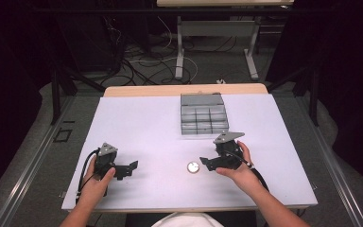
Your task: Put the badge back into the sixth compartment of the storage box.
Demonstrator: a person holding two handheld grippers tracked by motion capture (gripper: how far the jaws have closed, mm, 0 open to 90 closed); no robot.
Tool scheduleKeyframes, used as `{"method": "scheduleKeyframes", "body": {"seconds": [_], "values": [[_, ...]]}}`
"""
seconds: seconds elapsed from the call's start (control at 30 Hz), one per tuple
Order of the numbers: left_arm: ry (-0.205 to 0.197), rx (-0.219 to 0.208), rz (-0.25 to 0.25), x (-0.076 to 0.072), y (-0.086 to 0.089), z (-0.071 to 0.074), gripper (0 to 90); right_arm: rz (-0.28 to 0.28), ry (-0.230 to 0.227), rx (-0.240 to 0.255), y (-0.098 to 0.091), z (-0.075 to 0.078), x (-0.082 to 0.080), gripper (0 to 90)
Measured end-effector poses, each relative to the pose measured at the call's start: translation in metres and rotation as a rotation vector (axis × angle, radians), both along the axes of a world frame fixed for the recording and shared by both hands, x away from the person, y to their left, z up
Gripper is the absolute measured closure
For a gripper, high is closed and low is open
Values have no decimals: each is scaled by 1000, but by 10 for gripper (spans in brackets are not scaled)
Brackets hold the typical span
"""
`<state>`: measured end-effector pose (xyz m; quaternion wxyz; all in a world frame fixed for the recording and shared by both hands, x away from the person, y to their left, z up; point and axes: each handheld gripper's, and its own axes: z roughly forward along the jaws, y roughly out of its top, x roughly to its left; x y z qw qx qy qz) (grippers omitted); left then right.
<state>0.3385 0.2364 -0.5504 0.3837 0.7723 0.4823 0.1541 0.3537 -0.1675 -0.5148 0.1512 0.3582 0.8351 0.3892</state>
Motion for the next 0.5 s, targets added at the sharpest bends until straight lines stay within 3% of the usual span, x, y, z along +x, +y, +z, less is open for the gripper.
{"method": "scheduleKeyframes", "body": {"seconds": [0.03, 0.1, 0.5], "values": [[1, 1, 0, 0, 0, 0, 8, 0, 18, -5, 1, 0, -1, 146], [1, 1, -1, 0, 0, 0, 8, 5, 2, -1, 2, -1, 0, 146], [3, 3, -3, 0, 0, 0, 8, 36, 32, -25, 15, -10, 0, 150]]}}
